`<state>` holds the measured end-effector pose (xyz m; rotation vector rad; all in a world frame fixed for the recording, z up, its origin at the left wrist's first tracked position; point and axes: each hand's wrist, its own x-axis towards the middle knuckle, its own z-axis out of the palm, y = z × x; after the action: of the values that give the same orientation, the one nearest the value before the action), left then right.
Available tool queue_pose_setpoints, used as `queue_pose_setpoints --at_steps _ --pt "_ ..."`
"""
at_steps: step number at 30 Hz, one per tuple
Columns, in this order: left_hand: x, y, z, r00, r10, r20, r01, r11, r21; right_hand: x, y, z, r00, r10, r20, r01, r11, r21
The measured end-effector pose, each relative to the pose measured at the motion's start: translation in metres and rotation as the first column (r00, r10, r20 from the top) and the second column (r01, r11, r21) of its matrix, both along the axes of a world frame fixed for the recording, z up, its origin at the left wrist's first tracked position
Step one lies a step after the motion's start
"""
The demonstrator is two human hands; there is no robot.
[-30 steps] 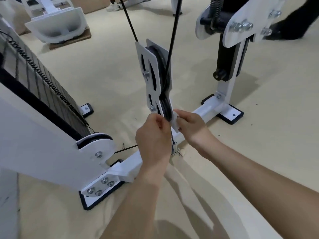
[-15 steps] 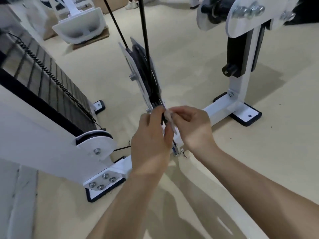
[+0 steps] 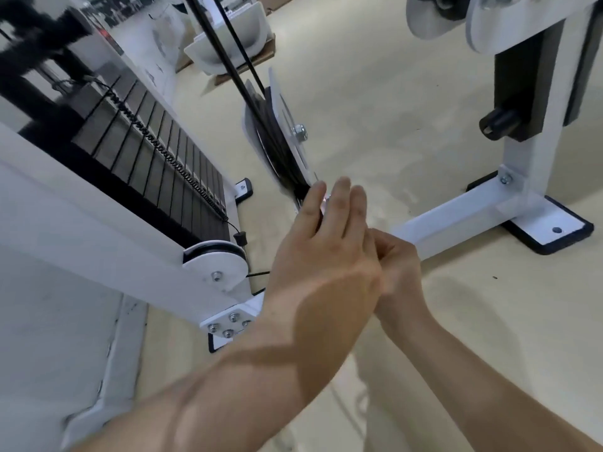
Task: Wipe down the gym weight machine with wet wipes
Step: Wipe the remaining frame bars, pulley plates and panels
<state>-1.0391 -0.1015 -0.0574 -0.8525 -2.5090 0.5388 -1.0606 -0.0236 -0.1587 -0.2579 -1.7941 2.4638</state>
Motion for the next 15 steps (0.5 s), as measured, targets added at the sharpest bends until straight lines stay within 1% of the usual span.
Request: queue_pose_setpoints --at_steps 1,2,3,4,5,7,8,9,11,13,15 --pt "-0.006 -0.006 0.011 0.996 0.020 -0.085 -0.037 0.979 -0.203 0.000 -0.001 -0.002 0.999 -0.041 -0.001 0.041 0.996 0.081" --pt "-0.013 -0.014 0.021 0.985 0.002 -0.171 -0.064 0.933 -0.355 -0.001 -0.001 0.000 0.998 -0.064 -0.004 0.064 0.994 0.089" --pt "-0.018 -0.022 0.032 0.979 0.020 -0.202 -0.111 0.885 -0.452 -0.004 -0.001 0.003 0.996 -0.089 -0.005 0.089 0.994 0.069" --pt "-0.022 -0.029 0.046 0.973 0.024 -0.231 -0.132 0.877 -0.462 -0.008 -0.001 0.008 0.994 -0.106 0.000 0.105 0.993 0.055" --pt "-0.023 -0.033 0.058 0.966 0.021 -0.257 -0.153 0.849 -0.505 -0.013 -0.001 0.012 0.992 -0.123 -0.006 0.123 0.991 0.046" --pt "-0.026 -0.040 0.069 0.950 -0.050 -0.309 -0.156 0.779 -0.607 -0.025 0.001 0.029 0.984 -0.166 -0.063 0.168 0.985 0.032" --pt "-0.028 -0.044 0.073 0.959 -0.061 -0.278 -0.134 0.766 -0.628 -0.029 0.001 0.041 0.975 -0.190 -0.114 0.193 0.981 0.022" --pt "-0.028 -0.046 0.077 0.968 -0.053 -0.247 -0.114 0.779 -0.616 -0.033 0.000 0.053 0.964 -0.205 -0.169 0.207 0.978 -0.007" --pt "-0.028 -0.047 0.079 0.974 -0.022 -0.225 -0.116 0.805 -0.582 -0.038 -0.005 0.068 0.960 -0.177 -0.218 0.165 0.984 -0.068" --pt "-0.024 -0.049 0.082 0.980 0.001 -0.199 -0.116 0.817 -0.565 -0.041 -0.013 0.066 0.969 -0.137 -0.204 0.128 0.990 -0.054" --pt "-0.022 -0.051 0.087 0.982 -0.003 -0.187 -0.106 0.816 -0.568 -0.043 -0.014 0.060 0.974 -0.143 -0.175 0.143 0.990 -0.009"
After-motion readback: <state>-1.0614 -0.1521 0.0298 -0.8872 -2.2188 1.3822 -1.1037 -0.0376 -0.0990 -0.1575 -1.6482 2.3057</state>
